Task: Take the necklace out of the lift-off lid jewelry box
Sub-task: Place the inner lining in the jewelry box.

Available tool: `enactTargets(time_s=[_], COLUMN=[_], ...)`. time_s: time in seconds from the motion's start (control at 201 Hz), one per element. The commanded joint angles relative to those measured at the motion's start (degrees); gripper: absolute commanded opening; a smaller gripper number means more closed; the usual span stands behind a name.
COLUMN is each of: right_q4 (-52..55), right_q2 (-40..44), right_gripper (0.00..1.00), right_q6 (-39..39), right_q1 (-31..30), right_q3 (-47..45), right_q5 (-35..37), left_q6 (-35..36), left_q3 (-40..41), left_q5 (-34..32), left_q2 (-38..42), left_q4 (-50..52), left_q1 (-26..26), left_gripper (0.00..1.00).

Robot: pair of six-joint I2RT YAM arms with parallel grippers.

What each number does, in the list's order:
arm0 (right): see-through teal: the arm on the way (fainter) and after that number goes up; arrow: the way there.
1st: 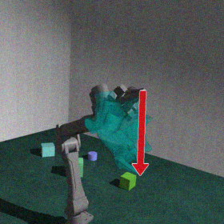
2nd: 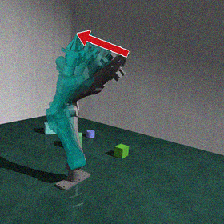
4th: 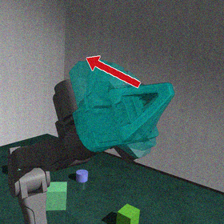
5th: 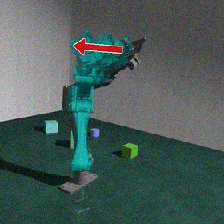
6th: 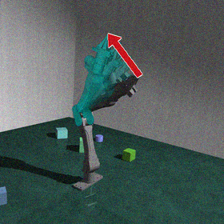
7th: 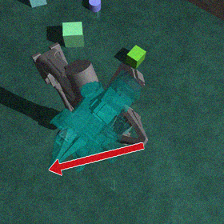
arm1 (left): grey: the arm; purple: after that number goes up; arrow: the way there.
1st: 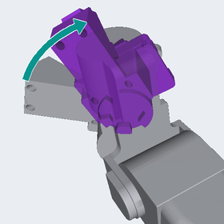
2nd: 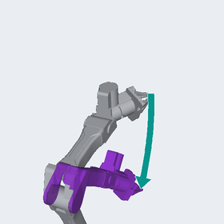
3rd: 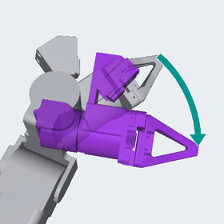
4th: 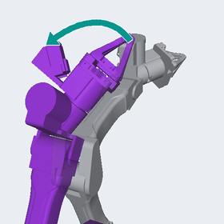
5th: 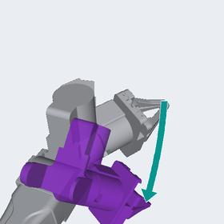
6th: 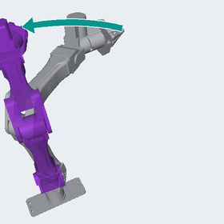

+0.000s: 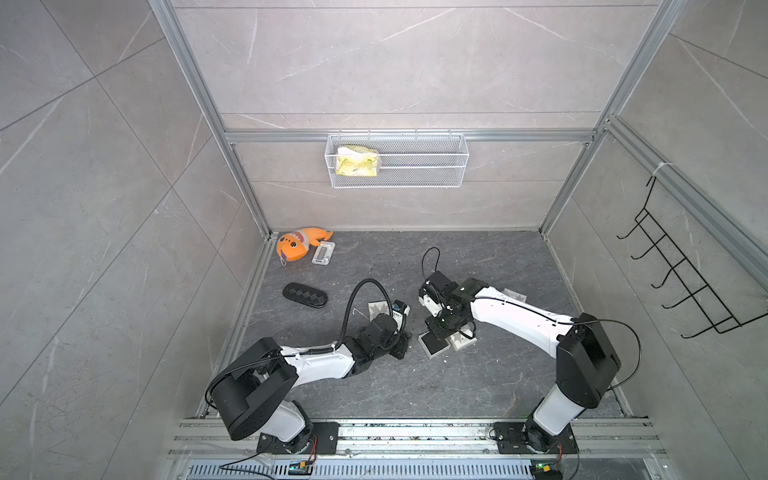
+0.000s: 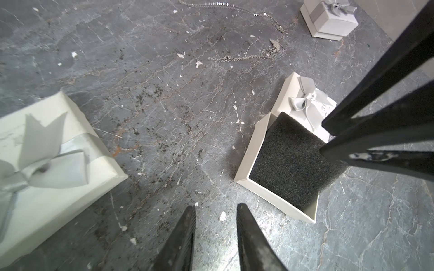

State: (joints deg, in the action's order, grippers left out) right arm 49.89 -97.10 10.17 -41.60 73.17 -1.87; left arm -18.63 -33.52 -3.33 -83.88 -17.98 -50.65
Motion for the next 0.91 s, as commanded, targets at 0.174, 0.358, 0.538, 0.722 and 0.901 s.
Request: enactTargets(time_s=[0.174, 0.358, 0.538, 0.722, 0.901], right_q4=[-2.1, -5.1, -7.5, -8.3, -7.1], right_q2=[-3.1, -6.7, -9.5, -10.4, -5.9], right_gripper=[0.14, 0.14, 0.13, 0.13, 0.15], right_q6=[2.6, 2.8, 2.9, 2.8, 2.8], right_q1=[-0.5, -0.5, -0.5, -0.5, -0.7], right_q3=[-4.4, -5.1, -5.1, -5.0, -4.7], right_q5=[1.9, 2.8, 2.2, 2.2, 3.4], left_q6=[3.4, 4.2, 4.3, 4.4, 4.7], left_q3=[-0.1, 0.0, 0.9, 1.2, 1.1], left_q5=[-3.1, -4.8, -6.0, -6.5, -6.7], left_q2=[6.6, 10.2, 12.6, 13.6, 13.6], left_q4=[3.7, 6.1, 7.1, 7.7, 7.4], left_q1=[-0.2, -0.1, 0.0, 0.0, 0.1], left_gripper=[0.39, 0.40, 0.40, 0.40, 0.41])
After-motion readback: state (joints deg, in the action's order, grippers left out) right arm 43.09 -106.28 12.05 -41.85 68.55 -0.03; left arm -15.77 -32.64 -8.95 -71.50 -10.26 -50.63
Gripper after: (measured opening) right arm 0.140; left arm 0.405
